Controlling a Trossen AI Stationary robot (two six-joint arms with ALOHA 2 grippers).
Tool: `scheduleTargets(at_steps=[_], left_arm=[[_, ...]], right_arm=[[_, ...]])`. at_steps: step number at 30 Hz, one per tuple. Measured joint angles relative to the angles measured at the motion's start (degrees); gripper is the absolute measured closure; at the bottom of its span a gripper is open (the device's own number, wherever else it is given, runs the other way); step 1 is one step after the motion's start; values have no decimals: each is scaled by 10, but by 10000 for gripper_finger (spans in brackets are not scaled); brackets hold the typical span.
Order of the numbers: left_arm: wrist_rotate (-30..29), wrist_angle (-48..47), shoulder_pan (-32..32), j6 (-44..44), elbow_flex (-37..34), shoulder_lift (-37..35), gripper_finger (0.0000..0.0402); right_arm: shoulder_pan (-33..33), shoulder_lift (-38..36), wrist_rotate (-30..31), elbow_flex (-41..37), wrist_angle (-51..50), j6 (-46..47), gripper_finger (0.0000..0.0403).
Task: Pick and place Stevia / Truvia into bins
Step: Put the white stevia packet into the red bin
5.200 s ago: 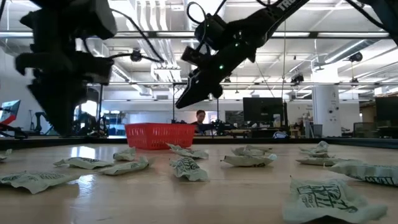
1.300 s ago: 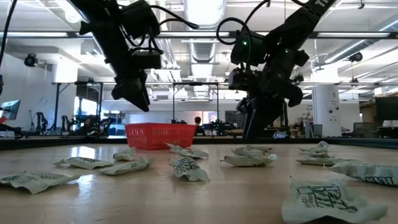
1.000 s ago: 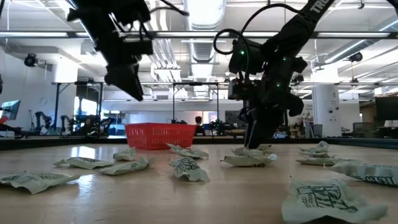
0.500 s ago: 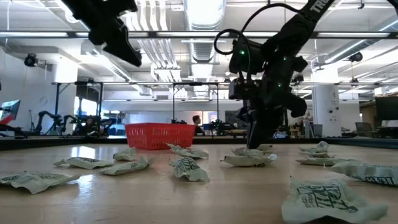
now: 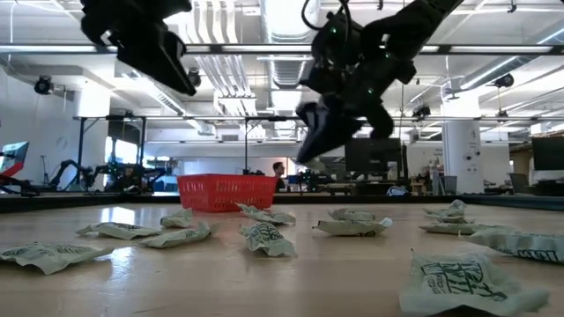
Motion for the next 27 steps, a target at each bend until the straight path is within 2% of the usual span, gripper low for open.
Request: scheduleTargets(at_steps=[8,15,19,24,27], left_arm=[[84,-1,0,-62,0,74,246],[140,-2,0,-140,0,111,246],[141,0,-1,-154,0,110,246],[140,0,-2,-154,0,107,246],[140,-1,-2,-154,0,107,246]], right_arm=[[-13,12,11,-1,163,-83,394],[-62,43,11,2,292,-6,394],[-90,63,7,22,287,52,394],[-108,92,-44,46,286,86,394],[-111,114,-52,68,286,103,394]])
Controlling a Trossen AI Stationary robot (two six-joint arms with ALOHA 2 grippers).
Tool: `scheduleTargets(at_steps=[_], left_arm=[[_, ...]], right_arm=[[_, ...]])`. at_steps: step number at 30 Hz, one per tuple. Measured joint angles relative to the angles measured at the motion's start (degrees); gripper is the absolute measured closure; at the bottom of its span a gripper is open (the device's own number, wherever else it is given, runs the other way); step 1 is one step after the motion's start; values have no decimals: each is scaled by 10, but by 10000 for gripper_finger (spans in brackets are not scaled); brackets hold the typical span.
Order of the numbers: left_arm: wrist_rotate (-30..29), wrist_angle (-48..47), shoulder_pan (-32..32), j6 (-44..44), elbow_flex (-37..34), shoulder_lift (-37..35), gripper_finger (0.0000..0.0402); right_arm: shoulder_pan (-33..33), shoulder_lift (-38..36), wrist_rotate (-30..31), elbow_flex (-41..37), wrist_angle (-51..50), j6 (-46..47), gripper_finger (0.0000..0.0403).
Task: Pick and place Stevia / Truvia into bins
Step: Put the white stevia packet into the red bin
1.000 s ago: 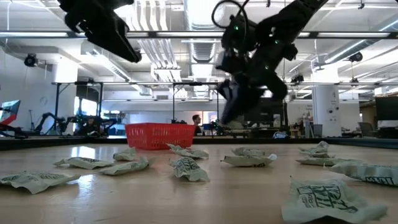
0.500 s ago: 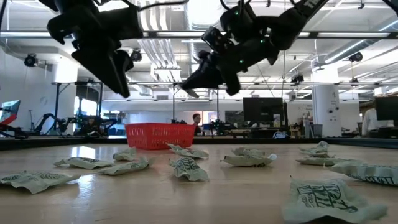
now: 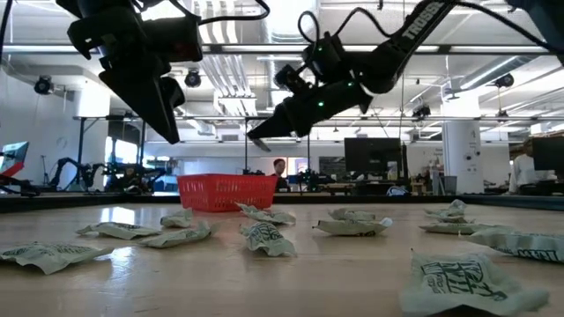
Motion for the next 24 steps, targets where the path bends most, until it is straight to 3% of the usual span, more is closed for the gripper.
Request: scheduleTargets(at_steps=[4,10,14,24], left_arm=[[0,-2,-1,0,0,0,246],[0,-4,-2,2,0,0,246],[-1,-3,-2,5,0,0,246],[-18,12,-2,5,-3,5,246]], right_arm=[[-3,38,0,40,-8,34,394],[-7,80,0,124,-145,44,394],[-8,91,-1,148,-179,42,390],[-9,86,-1,143,-182,19,291]])
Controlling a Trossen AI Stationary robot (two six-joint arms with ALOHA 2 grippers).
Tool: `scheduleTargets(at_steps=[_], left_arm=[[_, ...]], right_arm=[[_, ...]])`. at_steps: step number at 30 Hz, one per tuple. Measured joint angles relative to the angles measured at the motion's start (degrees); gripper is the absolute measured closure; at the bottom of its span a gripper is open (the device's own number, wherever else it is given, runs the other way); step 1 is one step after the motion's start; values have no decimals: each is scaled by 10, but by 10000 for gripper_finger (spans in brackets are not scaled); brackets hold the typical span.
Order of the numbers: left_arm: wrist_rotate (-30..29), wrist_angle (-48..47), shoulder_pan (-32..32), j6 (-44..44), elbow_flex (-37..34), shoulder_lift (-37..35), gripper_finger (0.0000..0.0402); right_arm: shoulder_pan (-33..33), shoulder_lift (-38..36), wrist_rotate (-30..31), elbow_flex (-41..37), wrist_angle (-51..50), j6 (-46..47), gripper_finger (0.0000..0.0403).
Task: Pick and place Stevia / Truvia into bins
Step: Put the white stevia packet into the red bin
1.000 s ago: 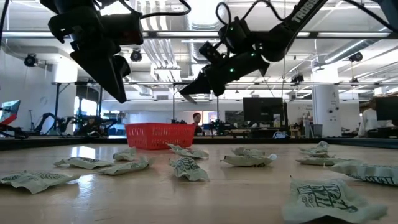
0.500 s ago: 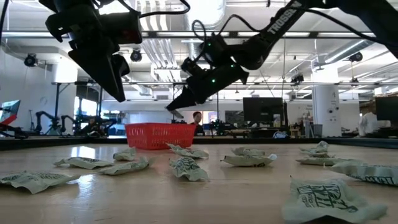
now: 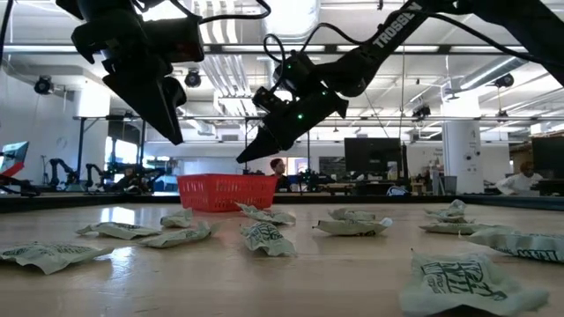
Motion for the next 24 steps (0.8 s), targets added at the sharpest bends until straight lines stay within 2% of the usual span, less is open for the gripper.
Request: scheduleTargets(at_steps=[6,9,14,24], left_arm=[[-5,72,0,12,-44,0,246],[-3,83,0,10,-65,0,246],[-3,112,0,-5,-85,0,246],[-3,233,0,-5,-154,0,246]], right_arm=[[1,-48,-8,-1,-90,-43,247],[2,-83,-50,-9,-159,-56,240],[4,-145,-122,-53,-215,-76,242],[7,-268,-125,-204,-219,-111,257]])
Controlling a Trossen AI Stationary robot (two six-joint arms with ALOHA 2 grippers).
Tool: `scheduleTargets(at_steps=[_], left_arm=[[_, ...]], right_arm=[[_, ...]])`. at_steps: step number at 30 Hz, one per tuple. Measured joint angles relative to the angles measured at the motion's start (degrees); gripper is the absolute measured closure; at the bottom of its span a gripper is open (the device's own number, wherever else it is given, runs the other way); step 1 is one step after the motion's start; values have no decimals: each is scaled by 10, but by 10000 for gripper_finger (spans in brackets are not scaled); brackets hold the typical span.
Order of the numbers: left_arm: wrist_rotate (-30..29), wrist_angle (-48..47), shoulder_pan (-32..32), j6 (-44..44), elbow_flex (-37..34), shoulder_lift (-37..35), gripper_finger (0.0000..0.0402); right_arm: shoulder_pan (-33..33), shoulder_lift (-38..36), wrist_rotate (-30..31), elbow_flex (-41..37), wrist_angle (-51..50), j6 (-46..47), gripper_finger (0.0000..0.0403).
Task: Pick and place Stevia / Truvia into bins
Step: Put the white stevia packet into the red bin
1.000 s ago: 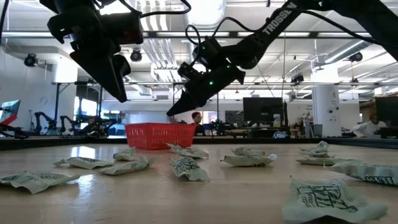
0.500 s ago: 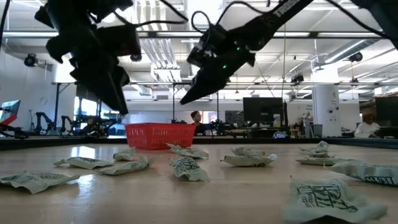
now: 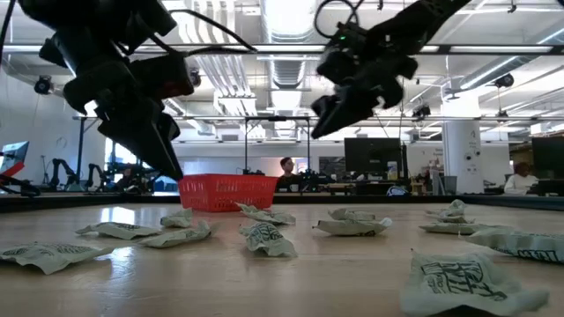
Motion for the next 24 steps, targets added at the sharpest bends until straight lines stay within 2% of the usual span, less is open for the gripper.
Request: scheduleTargets(at_steps=[6,12,17,21,24], left_arm=[[0,76,0,0,-34,5,246],[25,145,-2,0,-43,70,246],[44,151,-2,9,-22,125,246],[44,142,-1,26,-6,140,251],[48,137,-1,35,-2,142,269]], right_arm=[[0,-102,0,-88,8,15,265],[0,-186,-3,-170,52,28,268],[0,-241,-6,-197,62,29,271],[1,-271,-8,-206,61,31,275],[4,-282,-9,-211,62,31,275]])
